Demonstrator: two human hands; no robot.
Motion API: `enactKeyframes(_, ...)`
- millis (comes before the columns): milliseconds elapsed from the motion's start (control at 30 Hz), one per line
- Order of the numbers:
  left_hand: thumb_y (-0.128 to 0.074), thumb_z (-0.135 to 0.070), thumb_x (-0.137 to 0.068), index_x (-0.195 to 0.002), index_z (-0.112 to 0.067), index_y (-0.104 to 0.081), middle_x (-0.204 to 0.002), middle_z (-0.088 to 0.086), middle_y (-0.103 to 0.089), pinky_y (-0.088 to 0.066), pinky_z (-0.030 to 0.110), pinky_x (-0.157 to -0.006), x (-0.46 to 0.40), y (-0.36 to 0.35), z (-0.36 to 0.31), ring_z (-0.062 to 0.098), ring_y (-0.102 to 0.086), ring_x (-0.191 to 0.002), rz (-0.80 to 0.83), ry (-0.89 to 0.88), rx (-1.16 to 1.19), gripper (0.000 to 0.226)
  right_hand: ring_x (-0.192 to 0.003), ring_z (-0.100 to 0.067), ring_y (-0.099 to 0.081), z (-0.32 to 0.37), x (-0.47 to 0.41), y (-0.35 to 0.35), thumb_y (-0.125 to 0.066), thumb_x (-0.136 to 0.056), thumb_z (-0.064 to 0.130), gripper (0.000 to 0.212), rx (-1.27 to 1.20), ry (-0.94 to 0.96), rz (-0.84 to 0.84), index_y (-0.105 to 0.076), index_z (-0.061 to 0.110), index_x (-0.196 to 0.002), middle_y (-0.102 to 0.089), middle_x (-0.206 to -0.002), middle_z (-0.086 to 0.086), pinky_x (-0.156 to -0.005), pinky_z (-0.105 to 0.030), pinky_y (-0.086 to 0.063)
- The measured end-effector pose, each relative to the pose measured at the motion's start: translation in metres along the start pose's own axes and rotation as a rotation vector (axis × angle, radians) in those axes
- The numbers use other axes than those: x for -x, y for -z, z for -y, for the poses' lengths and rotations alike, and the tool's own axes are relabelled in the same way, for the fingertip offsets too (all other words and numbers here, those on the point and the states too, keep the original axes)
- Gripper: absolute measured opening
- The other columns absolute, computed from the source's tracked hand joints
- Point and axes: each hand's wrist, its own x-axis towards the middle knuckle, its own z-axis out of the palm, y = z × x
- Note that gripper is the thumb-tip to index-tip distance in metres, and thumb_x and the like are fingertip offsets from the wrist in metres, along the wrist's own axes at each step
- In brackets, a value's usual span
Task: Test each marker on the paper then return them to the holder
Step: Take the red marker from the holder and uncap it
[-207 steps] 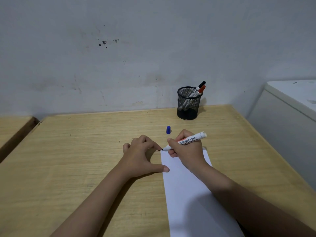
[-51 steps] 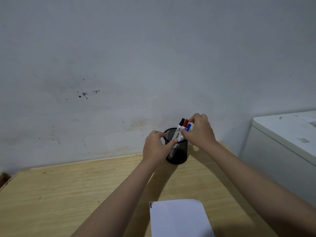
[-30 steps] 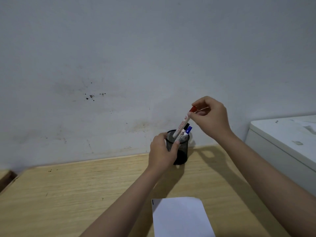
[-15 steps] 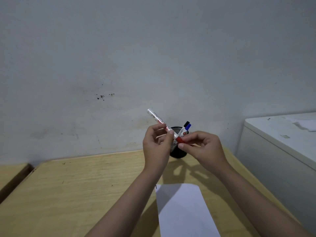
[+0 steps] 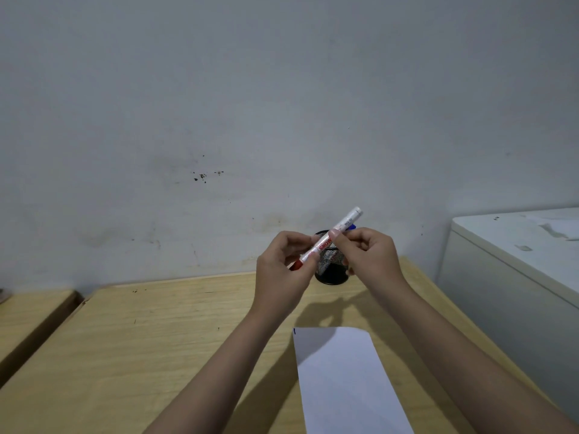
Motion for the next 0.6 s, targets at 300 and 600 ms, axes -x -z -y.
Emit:
enactKeyframes(300, -0.080, -0.013, -0.069, -0.087, -0.023, -0.072, -0.079, -0.008, -0.073, -0.056, 0.022, -0.073, 0.003, 0.017, 0.006, 0.004, -0.068, -0.074, -0.004, 0.039, -0.127, 0.022, -0.047, -0.009, -0.053, 0.004, 0.001, -0.004, -0.064, -0.087, 0.026, 0.026, -0.239, -0.142, 0.034, -0.068, 0.000, -0.085, -0.056, -0.058, -0.006, -0.049, -0.021, -0.054)
enactKeyframes(600, -0.075, -0.010, -0.074, -0.081, -0.026, -0.075, -0.057, -0.013, -0.069, -0.042, 0.014, -0.054, 0.006, 0.014, -0.001, 0.001, -0.054, -0.053, 0.034, 0.058, -0.076, 0.018, -0.048, -0.006, -0.056, -0.002, 0.009, -0.016, -0.062, -0.088, 0.024, 0.021, -0.132, -0.044, 0.189, -0.066, 0.009, -0.074, -0.062, -0.062, -0.003, -0.050, -0.025, -0.052)
